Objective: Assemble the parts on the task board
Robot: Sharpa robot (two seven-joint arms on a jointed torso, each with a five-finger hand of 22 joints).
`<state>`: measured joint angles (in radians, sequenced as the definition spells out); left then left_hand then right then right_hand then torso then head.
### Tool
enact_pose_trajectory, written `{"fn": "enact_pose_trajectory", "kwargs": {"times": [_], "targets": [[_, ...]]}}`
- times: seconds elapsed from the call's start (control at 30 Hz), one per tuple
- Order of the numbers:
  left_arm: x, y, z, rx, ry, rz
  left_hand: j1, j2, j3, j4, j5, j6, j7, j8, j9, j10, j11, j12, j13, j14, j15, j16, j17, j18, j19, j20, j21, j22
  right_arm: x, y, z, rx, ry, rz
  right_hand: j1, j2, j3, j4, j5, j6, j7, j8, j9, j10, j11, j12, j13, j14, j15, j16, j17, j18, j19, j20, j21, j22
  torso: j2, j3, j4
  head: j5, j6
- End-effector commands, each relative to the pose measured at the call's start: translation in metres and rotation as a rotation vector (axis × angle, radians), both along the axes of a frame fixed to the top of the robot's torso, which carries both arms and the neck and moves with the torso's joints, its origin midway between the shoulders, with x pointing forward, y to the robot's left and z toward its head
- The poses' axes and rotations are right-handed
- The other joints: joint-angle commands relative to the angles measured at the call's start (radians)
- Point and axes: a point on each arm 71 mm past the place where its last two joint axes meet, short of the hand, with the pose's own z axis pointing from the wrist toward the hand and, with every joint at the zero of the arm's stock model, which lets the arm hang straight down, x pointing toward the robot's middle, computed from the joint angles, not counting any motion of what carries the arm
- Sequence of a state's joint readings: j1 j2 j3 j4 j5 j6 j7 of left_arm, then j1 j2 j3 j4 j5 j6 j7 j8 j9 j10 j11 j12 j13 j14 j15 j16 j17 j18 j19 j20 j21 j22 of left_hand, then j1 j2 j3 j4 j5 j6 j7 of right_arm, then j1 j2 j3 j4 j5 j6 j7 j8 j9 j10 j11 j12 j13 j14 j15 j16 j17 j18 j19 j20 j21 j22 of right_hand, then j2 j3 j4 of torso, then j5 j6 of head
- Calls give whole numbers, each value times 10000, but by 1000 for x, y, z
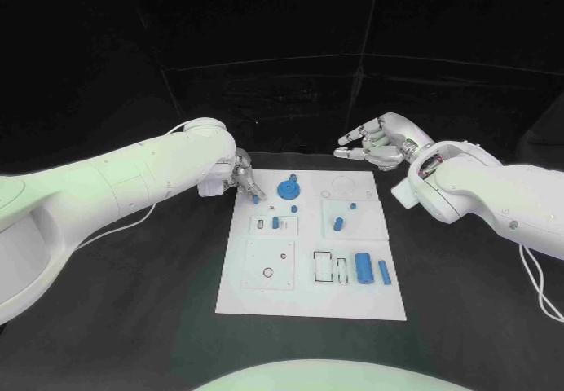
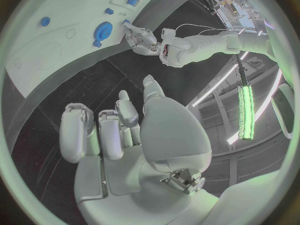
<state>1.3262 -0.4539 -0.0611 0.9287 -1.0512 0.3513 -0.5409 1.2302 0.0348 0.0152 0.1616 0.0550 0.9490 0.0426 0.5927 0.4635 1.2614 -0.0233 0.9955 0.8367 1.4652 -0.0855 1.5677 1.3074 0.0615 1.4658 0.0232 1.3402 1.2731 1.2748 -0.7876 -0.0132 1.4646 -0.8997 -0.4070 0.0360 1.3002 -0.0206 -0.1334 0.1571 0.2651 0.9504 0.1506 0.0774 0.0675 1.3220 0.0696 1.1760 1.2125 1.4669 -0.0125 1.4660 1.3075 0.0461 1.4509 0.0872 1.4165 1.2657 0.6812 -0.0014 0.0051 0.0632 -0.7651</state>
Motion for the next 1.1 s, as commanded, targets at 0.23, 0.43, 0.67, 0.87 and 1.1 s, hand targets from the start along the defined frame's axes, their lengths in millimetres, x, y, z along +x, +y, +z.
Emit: {"fn": "enact_pose_trajectory", "kwargs": {"times": [0.23,0.43,0.67,0.87,1.1], "targets": [[-1,-3,1,-315,35,-177,653,343,562,-506,-6,77,-84,-44,-96,87,-130,-8,-9,1056,-92,31,2634,16,147,-83,77,65,0,1,1,26,-52,111,-30,95,-55,-2,57,68,-4,36,10,11,-69,10,13,647,-32,-29,897,164,-49,13,-45,1,1,-4,6,25,-31],[-2,-2,2,-623,-187,-135,1201,524,1576,-1176,-19,65,-113,-12,-59,180,-164,-51,-34,1056,-118,31,2634,29,125,-125,4,7,0,1,1,28,-57,116,-16,115,-57,-3,71,76,-7,40,11,23,-71,27,25,648,-33,-30,896,165,-50,12,-48,-5,4,-4,5,33,-32],[-7,4,6,-1191,-610,-70,1007,283,2298,-1480,-28,47,-108,38,18,249,-160,-116,-115,1056,-106,31,2634,33,124,-110,-30,0,0,0,1,25,-63,96,-16,115,-57,-3,71,76,-7,40,11,23,-71,27,25,648,-33,-30,896,165,-50,12,-48,-5,-14,5,24,32,-39],[-17,2,11,-1881,-1020,-356,799,56,2880,-1667,-21,66,-109,73,67,329,-162,-114,-130,1056,-104,31,2634,25,143,-107,-11,51,1,-1,1,31,-58,56,-16,120,-60,-1,74,79,-7,41,12,19,-72,22,19,646,-34,-35,889,165,-49,11,-47,-3,-27,16,56,75,-36],[-35,2,11,-2296,-1491,-300,518,-242,3589,-1860,-5,120,-122,110,117,442,-177,-90,-132,1056,-114,31,2634,12,179,-113,35,135,1,-2,1,42,-45,31,-16,120,-60,-1,74,79,-7,41,12,19,-72,22,19,646,-34,-35,889,165,-49,11,-47,-3,-34,28,75,121,-31]]}}
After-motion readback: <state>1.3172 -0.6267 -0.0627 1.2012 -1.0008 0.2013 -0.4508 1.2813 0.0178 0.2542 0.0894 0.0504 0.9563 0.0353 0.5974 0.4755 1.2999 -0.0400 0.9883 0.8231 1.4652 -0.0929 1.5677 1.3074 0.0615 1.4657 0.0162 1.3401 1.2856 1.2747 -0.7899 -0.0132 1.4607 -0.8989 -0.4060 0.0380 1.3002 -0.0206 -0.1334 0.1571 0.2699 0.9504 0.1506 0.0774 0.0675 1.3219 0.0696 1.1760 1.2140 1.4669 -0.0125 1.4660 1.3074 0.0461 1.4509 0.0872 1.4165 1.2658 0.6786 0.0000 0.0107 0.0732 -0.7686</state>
